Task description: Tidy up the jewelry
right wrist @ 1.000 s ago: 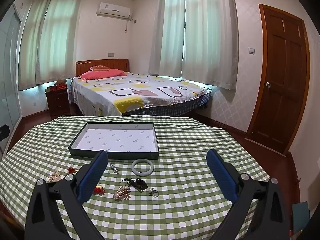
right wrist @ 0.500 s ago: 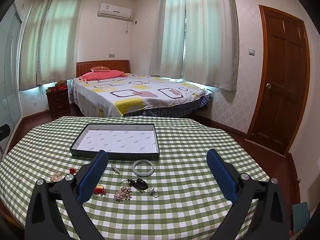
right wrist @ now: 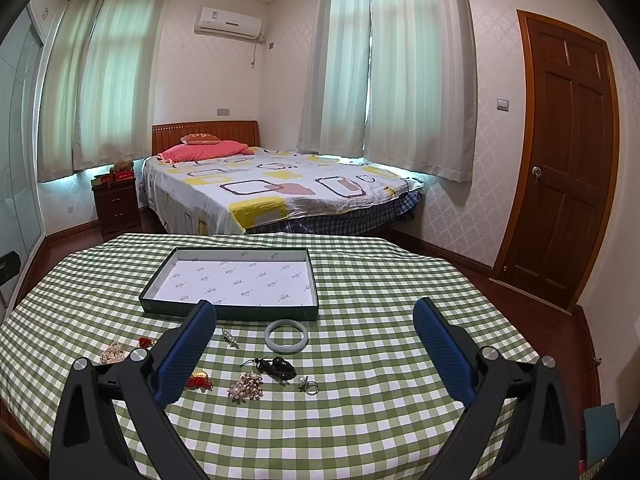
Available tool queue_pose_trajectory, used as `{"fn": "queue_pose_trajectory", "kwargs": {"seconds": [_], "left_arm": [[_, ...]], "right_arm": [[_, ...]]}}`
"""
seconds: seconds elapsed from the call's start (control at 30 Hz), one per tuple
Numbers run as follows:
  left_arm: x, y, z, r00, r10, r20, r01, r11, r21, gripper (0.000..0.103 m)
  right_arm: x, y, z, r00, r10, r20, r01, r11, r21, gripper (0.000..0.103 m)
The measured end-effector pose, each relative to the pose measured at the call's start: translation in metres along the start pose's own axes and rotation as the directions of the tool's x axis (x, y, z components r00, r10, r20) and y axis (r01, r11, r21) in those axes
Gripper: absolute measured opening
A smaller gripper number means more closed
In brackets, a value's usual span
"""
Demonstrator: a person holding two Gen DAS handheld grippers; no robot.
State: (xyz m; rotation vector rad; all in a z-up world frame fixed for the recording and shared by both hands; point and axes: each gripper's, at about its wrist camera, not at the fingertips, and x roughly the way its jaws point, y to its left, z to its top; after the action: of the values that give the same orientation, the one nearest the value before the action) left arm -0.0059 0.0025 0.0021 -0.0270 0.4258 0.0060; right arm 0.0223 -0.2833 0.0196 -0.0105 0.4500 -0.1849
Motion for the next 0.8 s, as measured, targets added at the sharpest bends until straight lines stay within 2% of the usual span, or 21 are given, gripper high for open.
{"fn": "queue_pose_trajectory", "kwargs": {"seconds": [0.8], "left_arm": [[0.0020, 0.0008, -0.0025, 1.000, -0.001, -0.009, 0.001, 1.000, -0.003, 0.099]], "right_arm": [[0.0022, -0.0010, -0.0007, 1.000, 0.002, 0.000, -0.002, 1.000, 0.000, 0.096]]}}
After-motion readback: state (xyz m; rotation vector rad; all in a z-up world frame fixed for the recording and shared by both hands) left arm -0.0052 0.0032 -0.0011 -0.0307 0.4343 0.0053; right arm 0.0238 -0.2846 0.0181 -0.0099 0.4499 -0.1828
